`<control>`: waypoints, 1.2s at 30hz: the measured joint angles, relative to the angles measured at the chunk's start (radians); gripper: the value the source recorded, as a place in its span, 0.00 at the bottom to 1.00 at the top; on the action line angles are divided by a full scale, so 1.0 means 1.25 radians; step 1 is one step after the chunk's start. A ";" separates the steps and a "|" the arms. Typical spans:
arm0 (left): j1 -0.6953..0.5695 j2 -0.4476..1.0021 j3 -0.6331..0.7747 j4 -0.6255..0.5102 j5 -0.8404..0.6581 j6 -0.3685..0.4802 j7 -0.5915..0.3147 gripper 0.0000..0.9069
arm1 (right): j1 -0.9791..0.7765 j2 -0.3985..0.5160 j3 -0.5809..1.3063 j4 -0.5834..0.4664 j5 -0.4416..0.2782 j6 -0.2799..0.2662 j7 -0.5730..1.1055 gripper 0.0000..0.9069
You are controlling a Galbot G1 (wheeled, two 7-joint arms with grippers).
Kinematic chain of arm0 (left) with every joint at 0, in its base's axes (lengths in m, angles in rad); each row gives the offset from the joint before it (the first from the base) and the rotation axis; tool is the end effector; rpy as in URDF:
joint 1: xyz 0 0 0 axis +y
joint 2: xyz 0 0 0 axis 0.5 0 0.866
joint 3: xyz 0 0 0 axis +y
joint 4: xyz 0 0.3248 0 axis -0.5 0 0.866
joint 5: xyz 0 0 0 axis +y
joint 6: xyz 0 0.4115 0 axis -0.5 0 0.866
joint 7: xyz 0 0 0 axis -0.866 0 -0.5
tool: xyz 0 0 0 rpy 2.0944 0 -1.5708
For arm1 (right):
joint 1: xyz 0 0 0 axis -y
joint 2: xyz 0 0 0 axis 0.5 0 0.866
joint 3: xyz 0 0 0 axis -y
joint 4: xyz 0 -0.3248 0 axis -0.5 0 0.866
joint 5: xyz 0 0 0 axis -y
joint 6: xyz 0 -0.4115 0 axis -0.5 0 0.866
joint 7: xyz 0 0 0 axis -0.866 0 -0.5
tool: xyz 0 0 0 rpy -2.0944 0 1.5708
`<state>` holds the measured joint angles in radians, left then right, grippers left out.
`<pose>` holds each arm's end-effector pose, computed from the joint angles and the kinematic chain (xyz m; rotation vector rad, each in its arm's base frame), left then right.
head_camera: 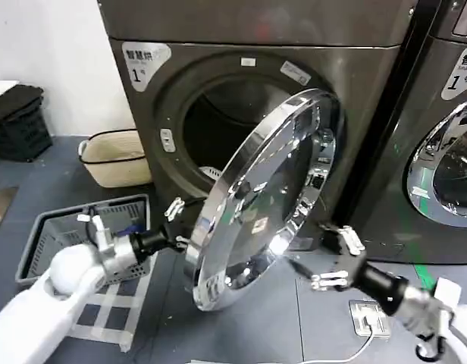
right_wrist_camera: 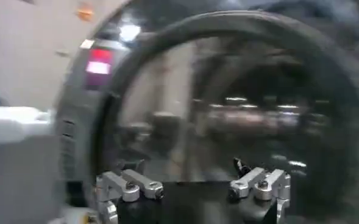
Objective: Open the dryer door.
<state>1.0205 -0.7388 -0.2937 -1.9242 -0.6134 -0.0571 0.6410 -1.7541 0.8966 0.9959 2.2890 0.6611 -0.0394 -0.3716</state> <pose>0.3808 0.0756 -0.1778 1.4996 2.5886 0.3315 0.2396 -0.1439 -0.1444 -0.7666 2.9736 -0.2385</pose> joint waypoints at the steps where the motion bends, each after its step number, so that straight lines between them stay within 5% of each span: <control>1: -0.010 0.000 0.012 0.004 -0.001 -0.003 0.000 1.00 | -0.024 0.022 0.029 0.003 -0.015 -0.006 0.027 1.00; 6: -0.050 -0.007 0.057 0.015 -0.004 -0.009 0.000 1.00 | -0.117 0.128 0.156 -0.006 -0.081 -0.044 0.140 1.00; 18: -0.126 -0.037 0.159 0.040 0.001 -0.017 -0.015 1.00 | -0.162 0.349 0.374 -0.077 -0.135 -0.065 0.382 1.00; 36: -0.272 -0.140 0.332 0.086 0.036 -0.008 -0.072 1.00 | -0.134 0.517 0.617 -0.258 -0.201 -0.054 0.535 1.00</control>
<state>0.6799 -0.9137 0.1216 -1.8171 -0.5682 -0.0675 0.5505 -1.9215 1.5430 1.7667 1.9665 0.4093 -0.1071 0.2972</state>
